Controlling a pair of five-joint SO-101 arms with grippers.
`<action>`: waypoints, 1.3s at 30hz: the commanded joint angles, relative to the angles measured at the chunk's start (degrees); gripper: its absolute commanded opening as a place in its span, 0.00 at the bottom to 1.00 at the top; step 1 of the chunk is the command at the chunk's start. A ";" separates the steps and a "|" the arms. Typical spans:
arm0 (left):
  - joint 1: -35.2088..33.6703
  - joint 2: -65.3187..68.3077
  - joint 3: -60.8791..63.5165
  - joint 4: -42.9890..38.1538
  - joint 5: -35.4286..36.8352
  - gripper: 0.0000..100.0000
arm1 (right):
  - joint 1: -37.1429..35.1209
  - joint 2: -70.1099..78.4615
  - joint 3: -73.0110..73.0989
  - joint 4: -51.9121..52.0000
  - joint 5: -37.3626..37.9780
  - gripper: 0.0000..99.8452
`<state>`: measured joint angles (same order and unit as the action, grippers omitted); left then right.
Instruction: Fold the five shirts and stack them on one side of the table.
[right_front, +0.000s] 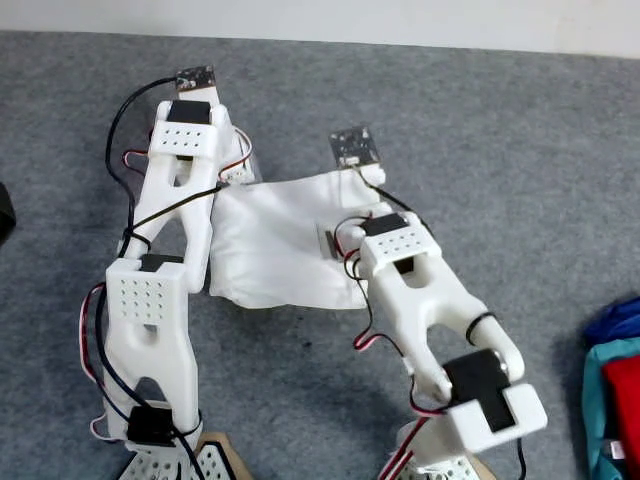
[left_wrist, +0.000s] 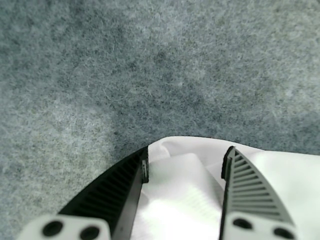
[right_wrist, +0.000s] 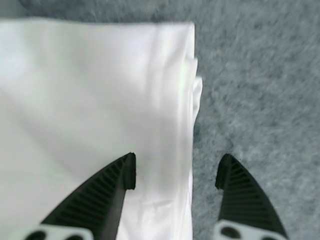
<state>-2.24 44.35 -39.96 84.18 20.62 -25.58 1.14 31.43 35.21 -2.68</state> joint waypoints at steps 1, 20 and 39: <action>0.40 -2.59 -1.71 -0.18 0.44 0.25 | -1.71 3.82 -4.18 0.13 0.35 0.26; 0.22 -2.59 -1.71 0.00 0.62 0.25 | -4.70 20.26 -24.75 15.16 2.11 0.17; -2.86 -2.68 -2.07 -0.62 1.05 0.25 | 4.53 17.01 -29.67 22.81 -2.46 0.01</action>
<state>-3.82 44.35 -39.96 84.18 20.97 -25.58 23.12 2.95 56.57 -2.68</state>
